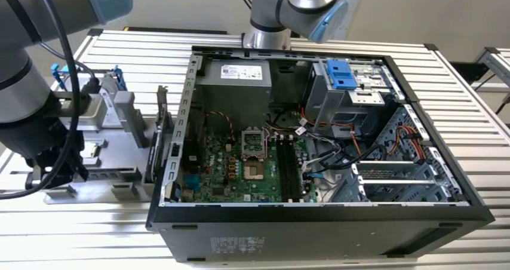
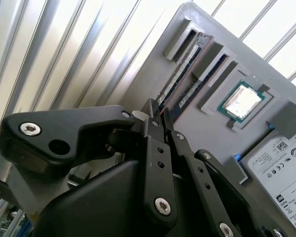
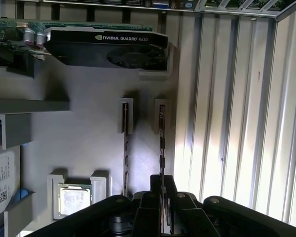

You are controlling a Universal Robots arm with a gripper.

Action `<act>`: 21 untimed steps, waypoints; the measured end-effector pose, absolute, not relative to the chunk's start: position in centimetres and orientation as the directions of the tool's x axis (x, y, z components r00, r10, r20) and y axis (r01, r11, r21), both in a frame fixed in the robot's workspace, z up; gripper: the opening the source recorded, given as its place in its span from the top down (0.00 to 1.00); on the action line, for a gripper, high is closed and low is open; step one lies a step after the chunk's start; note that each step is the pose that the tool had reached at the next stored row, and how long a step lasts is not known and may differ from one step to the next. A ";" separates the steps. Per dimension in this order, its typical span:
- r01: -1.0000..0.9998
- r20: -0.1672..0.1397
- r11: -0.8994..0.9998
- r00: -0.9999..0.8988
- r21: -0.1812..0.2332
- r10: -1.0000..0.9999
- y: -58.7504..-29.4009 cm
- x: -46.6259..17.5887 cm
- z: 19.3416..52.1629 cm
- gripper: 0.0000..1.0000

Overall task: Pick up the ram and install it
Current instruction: 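Pick up the ram and move it above insertion slot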

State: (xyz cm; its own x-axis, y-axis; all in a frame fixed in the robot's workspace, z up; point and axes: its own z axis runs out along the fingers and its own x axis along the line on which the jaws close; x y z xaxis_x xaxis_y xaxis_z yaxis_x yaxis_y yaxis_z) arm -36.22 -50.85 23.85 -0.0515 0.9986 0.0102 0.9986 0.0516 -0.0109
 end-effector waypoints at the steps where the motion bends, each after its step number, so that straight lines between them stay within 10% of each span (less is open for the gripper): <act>1: 0.999 0.010 0.051 -0.051 -0.011 0.999 -50.8 -36.2 23.9 1.00; 21: 0.999 0.010 0.042 -0.042 -0.011 0.999 -50.8 -36.2 25.7 1.00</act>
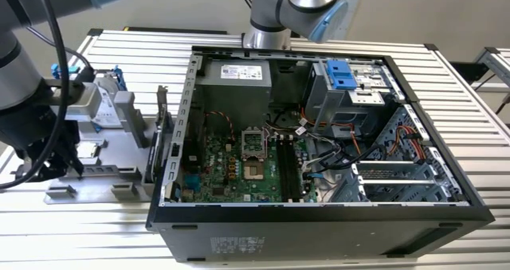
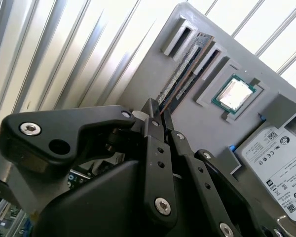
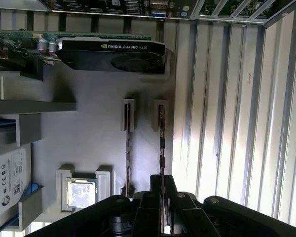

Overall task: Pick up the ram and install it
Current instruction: 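Pick up the ram and move it above insertion slot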

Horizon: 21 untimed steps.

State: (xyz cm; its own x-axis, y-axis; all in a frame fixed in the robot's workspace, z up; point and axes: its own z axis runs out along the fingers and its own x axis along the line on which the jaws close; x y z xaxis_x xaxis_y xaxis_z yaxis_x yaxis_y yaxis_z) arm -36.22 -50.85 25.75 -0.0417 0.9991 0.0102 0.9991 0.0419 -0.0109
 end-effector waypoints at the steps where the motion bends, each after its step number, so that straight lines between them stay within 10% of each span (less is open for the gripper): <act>1: 0.999 0.010 0.040 -0.040 -0.011 0.999 -50.8 -36.2 25.8 1.00; 21: 1.000 0.010 0.014 -0.014 -0.011 1.000 -50.8 -36.2 27.6 1.00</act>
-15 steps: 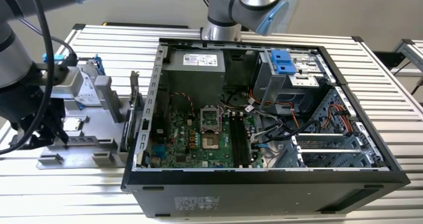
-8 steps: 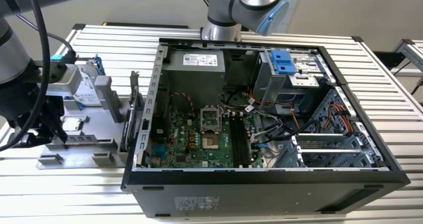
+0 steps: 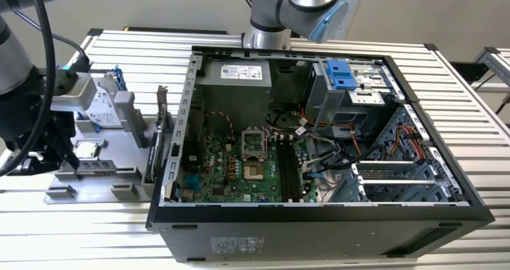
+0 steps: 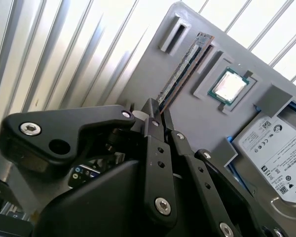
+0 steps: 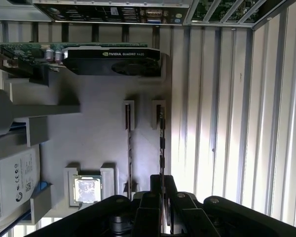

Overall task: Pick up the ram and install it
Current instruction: 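Pick up the ram and move it above insertion slot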

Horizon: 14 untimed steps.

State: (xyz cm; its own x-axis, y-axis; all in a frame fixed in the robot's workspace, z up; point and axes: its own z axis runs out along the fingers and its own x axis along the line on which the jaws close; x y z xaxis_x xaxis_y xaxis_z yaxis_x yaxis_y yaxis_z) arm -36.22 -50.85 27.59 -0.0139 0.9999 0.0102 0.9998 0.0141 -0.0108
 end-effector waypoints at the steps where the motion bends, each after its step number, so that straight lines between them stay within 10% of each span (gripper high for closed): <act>1: 1.000 0.010 0.014 -0.014 -0.011 1.000 -50.9 -36.2 27.7 1.00; 14: 1.000 0.010 0.014 -0.014 -0.011 1.000 -50.8 -36.2 29.4 1.00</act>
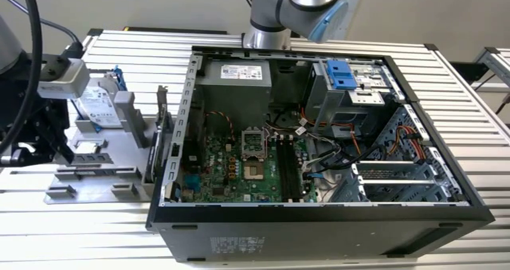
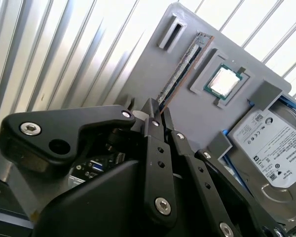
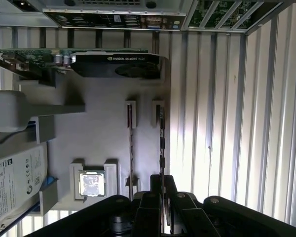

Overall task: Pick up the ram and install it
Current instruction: 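Pick up the ram and move it above insertion slot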

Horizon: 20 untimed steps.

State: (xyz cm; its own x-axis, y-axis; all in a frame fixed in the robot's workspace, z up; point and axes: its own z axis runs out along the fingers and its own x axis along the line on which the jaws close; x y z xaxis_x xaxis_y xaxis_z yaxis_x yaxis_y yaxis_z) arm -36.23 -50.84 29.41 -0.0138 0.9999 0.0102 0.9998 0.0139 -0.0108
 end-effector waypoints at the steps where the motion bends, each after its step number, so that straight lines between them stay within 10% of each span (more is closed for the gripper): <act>1: 1.000 0.010 0.014 -0.014 -0.011 1.000 -50.9 -36.2 29.6 1.00; 20: 1.000 0.010 0.014 -0.014 -0.011 1.000 -50.8 -36.2 31.9 1.00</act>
State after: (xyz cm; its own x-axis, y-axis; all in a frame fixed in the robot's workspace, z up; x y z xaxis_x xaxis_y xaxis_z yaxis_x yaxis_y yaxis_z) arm -36.22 -50.85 31.93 -0.0139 0.9999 0.0103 0.9998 0.0140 -0.0108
